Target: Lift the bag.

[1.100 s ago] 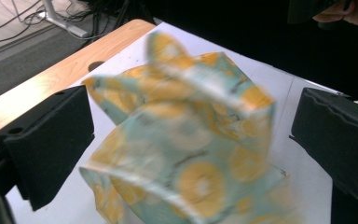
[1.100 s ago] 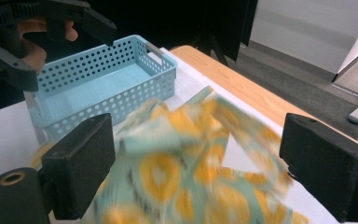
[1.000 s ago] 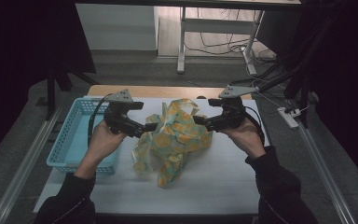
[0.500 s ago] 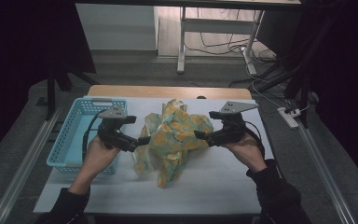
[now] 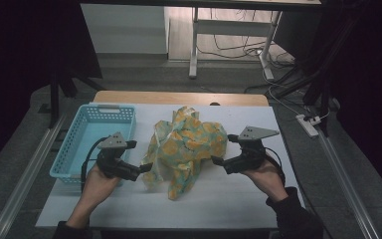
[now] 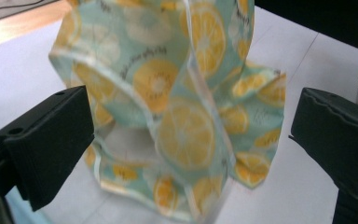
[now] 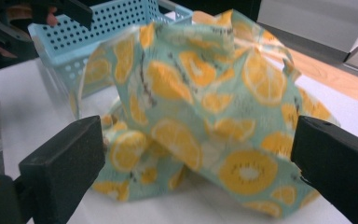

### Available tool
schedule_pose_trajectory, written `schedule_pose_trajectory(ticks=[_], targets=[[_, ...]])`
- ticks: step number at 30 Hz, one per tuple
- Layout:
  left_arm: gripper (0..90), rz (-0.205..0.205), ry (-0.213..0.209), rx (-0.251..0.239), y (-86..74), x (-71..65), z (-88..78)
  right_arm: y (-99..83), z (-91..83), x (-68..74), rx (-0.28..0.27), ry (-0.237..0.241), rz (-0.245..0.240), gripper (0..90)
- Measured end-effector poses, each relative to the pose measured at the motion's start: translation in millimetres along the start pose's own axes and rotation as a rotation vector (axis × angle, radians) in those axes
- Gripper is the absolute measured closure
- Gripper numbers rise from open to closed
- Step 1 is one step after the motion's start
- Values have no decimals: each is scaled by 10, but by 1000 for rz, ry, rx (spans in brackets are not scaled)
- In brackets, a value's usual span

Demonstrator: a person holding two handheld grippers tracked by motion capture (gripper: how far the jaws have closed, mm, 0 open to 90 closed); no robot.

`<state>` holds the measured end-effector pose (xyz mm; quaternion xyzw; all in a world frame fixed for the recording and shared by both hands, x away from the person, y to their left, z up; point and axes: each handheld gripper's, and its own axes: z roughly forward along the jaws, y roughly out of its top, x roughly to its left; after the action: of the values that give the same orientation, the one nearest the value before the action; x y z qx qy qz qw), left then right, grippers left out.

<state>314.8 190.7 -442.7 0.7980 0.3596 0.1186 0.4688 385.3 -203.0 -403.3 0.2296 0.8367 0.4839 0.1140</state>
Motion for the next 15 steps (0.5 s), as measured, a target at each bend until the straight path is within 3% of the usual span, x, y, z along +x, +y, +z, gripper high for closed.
schedule_pose_trajectory(ticks=[15], targets=[[0, -10, 74, 32, -488, -219, -233, -506, -213, 92, 24, -60, 39, 0]])
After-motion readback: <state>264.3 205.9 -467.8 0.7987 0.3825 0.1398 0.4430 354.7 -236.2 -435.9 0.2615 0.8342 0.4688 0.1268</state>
